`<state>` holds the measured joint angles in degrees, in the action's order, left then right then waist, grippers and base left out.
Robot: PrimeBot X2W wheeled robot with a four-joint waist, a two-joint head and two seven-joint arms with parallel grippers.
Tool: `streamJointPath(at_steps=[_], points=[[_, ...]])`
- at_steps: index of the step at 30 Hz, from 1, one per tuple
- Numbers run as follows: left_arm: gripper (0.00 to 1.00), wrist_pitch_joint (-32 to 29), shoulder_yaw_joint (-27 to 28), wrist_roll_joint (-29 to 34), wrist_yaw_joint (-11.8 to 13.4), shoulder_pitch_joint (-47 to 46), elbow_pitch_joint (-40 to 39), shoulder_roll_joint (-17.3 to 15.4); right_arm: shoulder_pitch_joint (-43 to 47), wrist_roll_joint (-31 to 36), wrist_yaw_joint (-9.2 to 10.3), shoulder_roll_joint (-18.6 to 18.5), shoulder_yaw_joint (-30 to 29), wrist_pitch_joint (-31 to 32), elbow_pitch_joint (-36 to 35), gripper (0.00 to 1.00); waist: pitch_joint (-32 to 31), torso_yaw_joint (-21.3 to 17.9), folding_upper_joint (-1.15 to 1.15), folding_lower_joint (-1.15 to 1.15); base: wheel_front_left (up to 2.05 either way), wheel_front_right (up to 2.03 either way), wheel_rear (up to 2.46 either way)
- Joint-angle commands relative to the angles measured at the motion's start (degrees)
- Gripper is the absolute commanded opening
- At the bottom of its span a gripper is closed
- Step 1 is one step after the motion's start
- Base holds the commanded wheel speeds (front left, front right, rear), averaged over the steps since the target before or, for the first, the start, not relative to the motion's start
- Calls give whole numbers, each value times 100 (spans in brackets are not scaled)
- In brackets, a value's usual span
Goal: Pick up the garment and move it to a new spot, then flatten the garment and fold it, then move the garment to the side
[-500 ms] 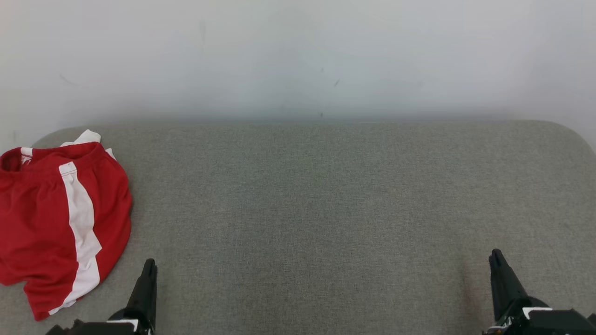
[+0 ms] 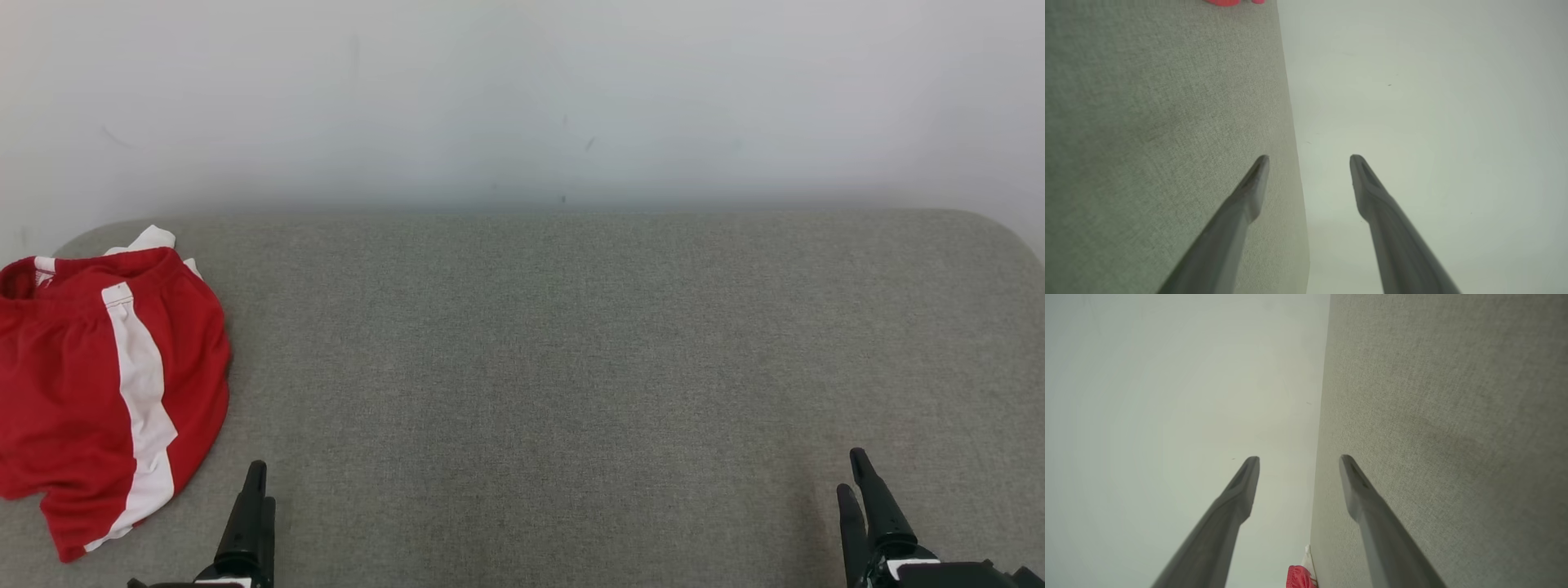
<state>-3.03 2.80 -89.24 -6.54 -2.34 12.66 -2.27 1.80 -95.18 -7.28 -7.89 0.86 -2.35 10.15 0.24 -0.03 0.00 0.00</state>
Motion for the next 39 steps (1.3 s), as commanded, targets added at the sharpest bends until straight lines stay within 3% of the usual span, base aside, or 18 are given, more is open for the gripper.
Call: streamJointPath(at_steps=[1,22,39], points=[[100,57,16,143,-17,-37,-129,-19,-82,195,-11,-2,17,-50,-95,100,3,0,0,0,0,0,0],[100,549,124,2413,-45,102,-543,-35,-98,2444,-16,137,138,-393,-155,100,68,-7,0,0,0,0,0],[100,859,-97,4264,215,249,-825,-46,-89,3924,-19,227,149,-607,-171,100,89,-25,0,0,0,0,0]])
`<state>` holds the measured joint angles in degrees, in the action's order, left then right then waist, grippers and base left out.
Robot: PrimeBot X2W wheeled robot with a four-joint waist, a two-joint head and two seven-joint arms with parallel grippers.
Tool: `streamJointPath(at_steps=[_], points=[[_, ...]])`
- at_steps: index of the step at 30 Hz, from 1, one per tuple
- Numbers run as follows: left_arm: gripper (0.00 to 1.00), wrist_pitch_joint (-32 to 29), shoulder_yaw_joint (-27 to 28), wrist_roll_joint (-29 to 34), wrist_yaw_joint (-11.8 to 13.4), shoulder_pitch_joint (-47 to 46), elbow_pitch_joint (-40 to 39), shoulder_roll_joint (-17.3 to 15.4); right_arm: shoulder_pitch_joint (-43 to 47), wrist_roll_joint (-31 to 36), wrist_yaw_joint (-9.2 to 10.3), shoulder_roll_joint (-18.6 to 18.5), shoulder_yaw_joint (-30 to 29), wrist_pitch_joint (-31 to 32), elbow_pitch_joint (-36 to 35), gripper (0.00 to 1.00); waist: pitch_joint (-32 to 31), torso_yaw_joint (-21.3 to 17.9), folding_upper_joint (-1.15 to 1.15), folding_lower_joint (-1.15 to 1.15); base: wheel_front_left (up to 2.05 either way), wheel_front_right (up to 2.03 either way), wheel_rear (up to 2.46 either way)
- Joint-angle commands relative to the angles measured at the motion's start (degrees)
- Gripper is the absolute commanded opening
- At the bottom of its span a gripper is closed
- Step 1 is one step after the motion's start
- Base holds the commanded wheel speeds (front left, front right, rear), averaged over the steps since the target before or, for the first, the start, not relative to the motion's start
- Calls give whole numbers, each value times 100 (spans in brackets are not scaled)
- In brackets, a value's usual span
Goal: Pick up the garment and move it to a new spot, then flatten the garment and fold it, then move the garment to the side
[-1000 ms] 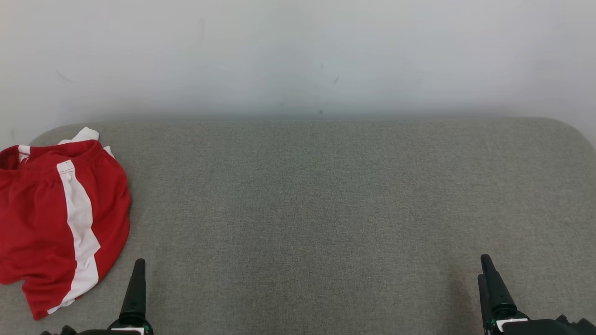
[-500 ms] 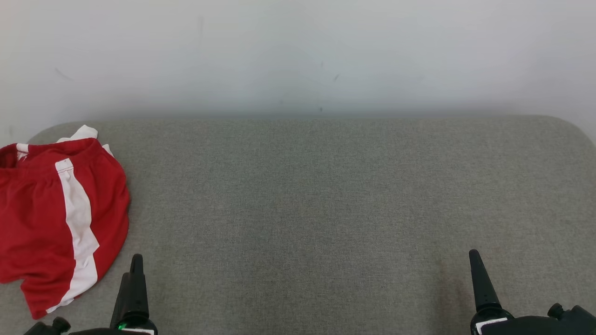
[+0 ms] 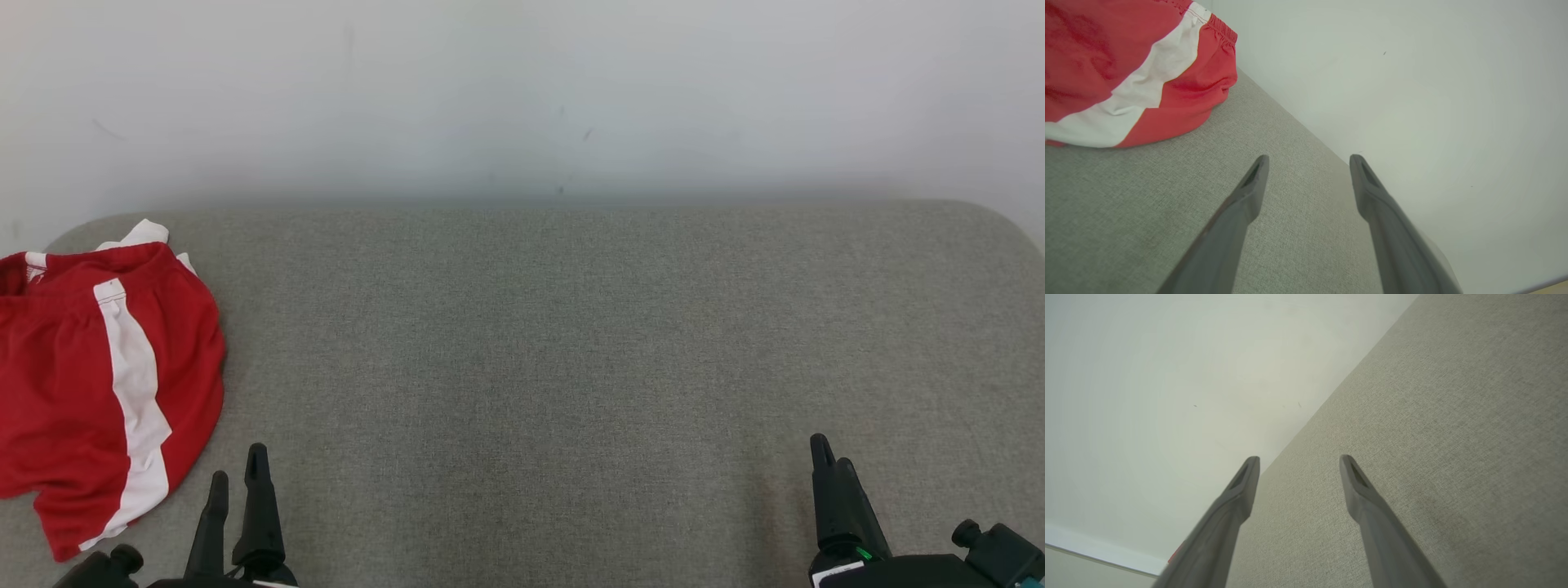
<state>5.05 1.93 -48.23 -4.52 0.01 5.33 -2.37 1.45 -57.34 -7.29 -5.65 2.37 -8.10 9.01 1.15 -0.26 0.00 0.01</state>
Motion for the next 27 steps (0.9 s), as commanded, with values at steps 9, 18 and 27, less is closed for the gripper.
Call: streamJointPath(at_steps=[9,18,27], points=[[100,204,-58,978,63,77,-184,-42,-13,918,-20,48,-2,-140,-97,100,-12,-7,0,-1,0,0,0],[100,364,-49,1734,-71,147,-180,-48,47,1671,-22,91,-34,-250,-75,100,-33,-12,0,-1,0,0,0],[100,486,7,2418,-117,204,-177,-51,45,2308,-24,130,-73,-336,-17,100,-44,-38,0,-1,0,0,0]])
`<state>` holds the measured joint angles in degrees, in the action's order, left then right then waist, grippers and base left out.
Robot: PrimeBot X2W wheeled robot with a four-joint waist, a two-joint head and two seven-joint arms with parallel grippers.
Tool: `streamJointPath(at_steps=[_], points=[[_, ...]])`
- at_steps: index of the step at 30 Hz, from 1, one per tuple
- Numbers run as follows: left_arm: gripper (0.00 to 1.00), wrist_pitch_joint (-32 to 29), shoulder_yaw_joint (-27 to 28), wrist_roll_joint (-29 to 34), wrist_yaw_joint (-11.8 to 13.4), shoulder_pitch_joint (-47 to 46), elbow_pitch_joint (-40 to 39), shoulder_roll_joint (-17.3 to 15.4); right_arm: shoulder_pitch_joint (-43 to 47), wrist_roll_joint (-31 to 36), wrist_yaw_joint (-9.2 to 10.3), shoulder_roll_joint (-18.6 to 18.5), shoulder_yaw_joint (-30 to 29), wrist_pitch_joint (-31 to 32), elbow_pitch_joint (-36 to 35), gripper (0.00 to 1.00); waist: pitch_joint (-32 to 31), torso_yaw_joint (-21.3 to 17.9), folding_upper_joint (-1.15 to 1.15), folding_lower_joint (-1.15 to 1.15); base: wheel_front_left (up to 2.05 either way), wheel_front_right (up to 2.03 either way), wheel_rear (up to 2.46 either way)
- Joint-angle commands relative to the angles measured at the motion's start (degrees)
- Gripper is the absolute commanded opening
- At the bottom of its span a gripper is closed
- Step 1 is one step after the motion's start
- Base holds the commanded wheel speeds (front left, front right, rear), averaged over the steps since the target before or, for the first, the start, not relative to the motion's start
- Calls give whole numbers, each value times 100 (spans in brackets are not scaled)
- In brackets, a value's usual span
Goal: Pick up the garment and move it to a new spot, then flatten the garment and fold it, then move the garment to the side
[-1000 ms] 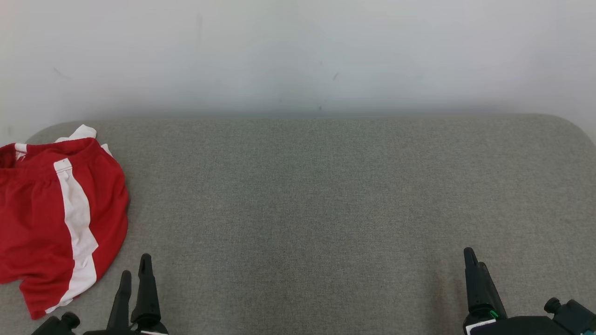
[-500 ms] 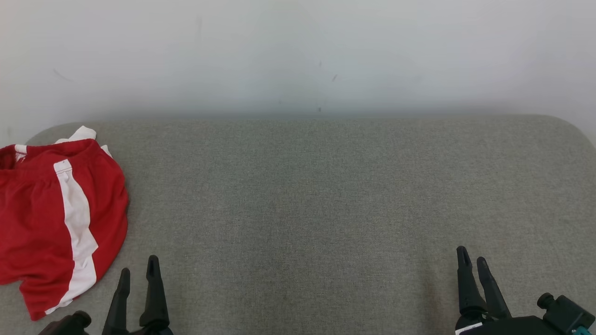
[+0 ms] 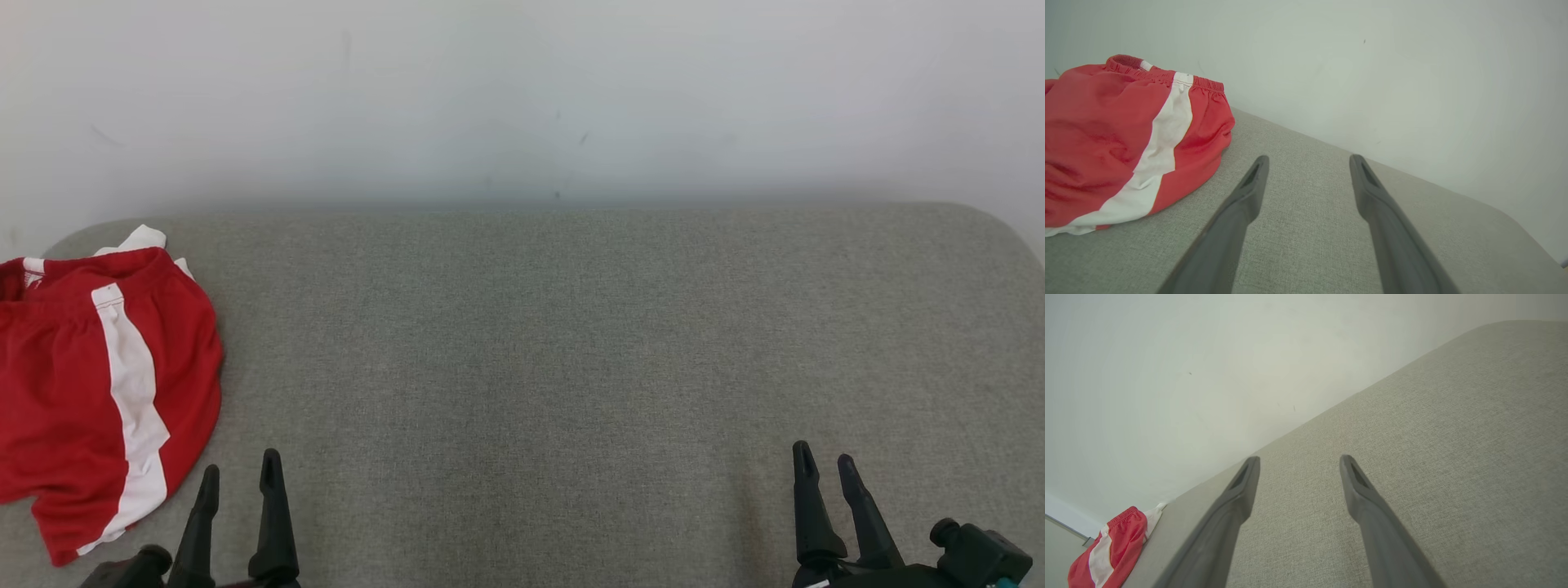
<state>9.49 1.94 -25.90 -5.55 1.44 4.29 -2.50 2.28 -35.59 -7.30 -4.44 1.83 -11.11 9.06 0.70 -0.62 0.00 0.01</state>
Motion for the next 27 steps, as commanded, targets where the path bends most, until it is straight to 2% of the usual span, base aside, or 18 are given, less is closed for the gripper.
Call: streamJointPath(at_steps=[1,27], points=[[100,60,0,249,-21,64,-68,-38,-36,198,-23,13,-21,-47,-17,100,0,-4,0,0,0,0,0],[100,372,18,1604,-94,206,-99,-114,33,1712,-24,107,-22,-265,-3,100,-20,-38,0,0,0,0,0]])
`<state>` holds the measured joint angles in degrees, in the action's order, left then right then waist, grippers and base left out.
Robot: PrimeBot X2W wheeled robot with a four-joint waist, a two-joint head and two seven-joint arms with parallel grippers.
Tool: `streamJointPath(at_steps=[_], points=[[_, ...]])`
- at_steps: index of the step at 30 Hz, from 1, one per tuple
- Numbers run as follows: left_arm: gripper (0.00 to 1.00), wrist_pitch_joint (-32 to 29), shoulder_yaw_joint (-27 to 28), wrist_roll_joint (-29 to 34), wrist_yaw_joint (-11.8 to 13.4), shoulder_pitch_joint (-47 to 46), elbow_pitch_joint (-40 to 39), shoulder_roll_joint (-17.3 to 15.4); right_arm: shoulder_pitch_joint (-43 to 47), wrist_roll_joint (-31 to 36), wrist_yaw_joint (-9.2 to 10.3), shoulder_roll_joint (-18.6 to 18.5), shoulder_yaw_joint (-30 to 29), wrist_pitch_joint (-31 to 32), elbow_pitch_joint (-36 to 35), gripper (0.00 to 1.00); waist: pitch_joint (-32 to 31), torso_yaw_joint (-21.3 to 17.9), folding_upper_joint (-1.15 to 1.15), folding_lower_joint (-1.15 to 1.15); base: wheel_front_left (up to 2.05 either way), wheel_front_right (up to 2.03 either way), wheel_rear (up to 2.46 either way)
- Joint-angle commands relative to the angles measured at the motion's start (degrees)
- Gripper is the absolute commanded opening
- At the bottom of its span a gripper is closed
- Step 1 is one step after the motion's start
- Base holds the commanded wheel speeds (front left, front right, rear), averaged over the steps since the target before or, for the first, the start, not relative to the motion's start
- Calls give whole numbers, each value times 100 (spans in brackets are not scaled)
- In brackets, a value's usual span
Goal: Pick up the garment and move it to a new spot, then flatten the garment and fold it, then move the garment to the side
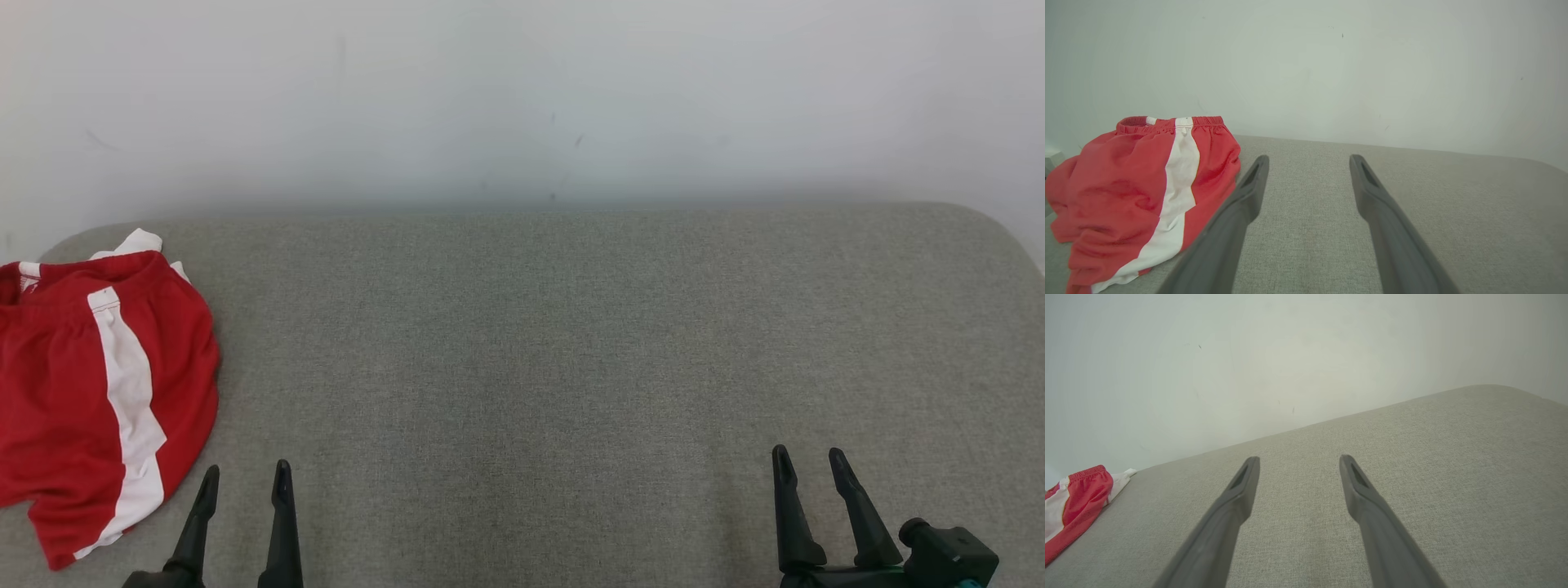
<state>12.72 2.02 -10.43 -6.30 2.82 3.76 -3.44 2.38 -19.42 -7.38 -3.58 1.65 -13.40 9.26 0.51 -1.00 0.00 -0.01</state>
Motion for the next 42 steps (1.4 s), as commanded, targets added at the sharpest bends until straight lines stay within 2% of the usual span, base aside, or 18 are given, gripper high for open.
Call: streamJointPath(at_steps=[1,11,20,42], points=[[100,50,8,91,-18,66,-52,-18,23,135,-17,23,4,-41,-21,100,-2,-1,0,1,0,0,0],[100,166,-211,373,-124,149,-194,-190,56,577,-19,53,5,-129,6,100,-12,-10,0,1,0,0,0],[100,259,-263,597,-114,189,-220,-276,106,965,-21,81,-1,-191,9,100,-19,-2,0,1,0,0,0],[100,252,189,513,-114,331,23,-125,252,969,-20,77,-173,-180,22,100,-73,-28,0,1,0,0,0]])
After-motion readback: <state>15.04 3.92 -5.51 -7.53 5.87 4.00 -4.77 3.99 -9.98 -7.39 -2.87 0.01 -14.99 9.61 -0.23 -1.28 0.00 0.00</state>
